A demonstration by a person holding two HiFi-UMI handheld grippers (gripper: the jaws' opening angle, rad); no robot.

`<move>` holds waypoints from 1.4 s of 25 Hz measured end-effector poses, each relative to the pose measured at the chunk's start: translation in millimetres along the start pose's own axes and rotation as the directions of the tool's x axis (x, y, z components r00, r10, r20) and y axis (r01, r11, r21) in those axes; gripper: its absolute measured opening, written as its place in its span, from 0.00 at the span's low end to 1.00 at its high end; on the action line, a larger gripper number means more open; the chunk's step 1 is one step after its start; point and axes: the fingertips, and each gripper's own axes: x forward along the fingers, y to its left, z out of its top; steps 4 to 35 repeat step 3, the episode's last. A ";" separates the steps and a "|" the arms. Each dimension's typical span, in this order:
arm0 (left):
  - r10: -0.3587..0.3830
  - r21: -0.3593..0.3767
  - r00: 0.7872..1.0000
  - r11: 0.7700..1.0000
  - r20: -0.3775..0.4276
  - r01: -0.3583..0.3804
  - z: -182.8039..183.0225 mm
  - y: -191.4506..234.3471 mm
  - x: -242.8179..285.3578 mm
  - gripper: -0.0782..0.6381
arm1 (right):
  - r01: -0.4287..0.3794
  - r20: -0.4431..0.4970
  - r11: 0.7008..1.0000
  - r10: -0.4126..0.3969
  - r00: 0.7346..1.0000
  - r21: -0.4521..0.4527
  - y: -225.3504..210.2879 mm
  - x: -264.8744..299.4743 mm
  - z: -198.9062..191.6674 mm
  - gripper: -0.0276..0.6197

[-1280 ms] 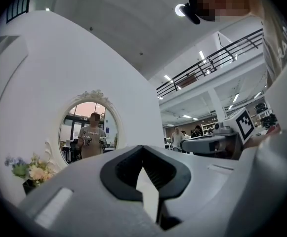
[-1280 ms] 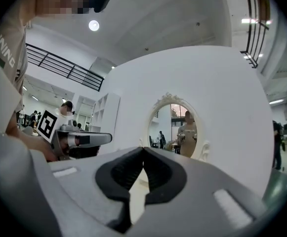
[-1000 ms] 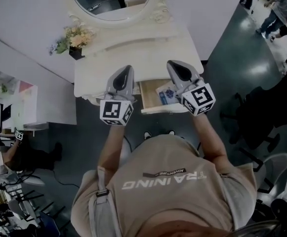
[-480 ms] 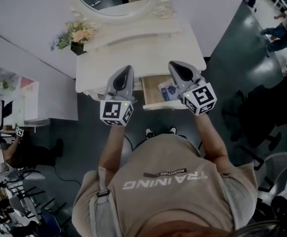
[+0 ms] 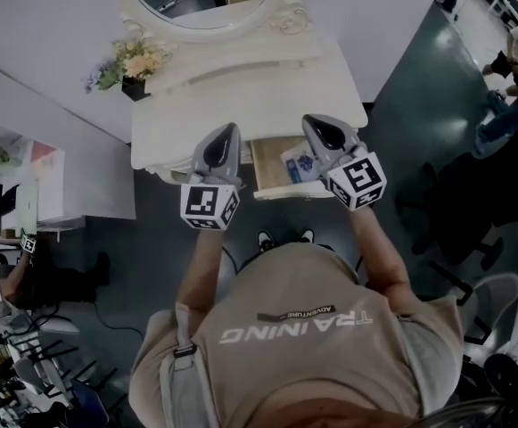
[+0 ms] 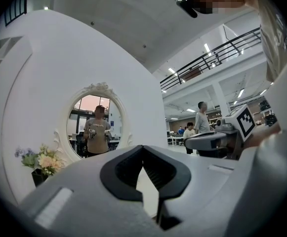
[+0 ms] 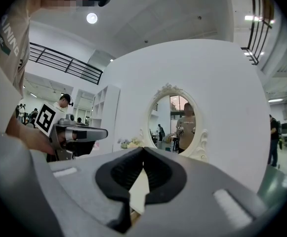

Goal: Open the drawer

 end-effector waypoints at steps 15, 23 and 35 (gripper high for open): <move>0.009 -0.005 1.000 1.000 -0.006 -0.009 -5.2 3.2 -0.3 0.11 | -0.008 -0.011 1.000 0.008 1.000 0.000 1.0 2.1 -6.5 0.05; 0.009 -0.005 1.000 1.000 -0.006 -0.009 -5.2 3.2 -0.3 0.11 | -0.008 -0.011 1.000 0.008 1.000 0.000 1.0 2.1 -6.5 0.05; 0.009 -0.005 1.000 1.000 -0.006 -0.009 -5.2 3.2 -0.3 0.11 | -0.008 -0.011 1.000 0.008 1.000 0.000 1.0 2.1 -6.5 0.05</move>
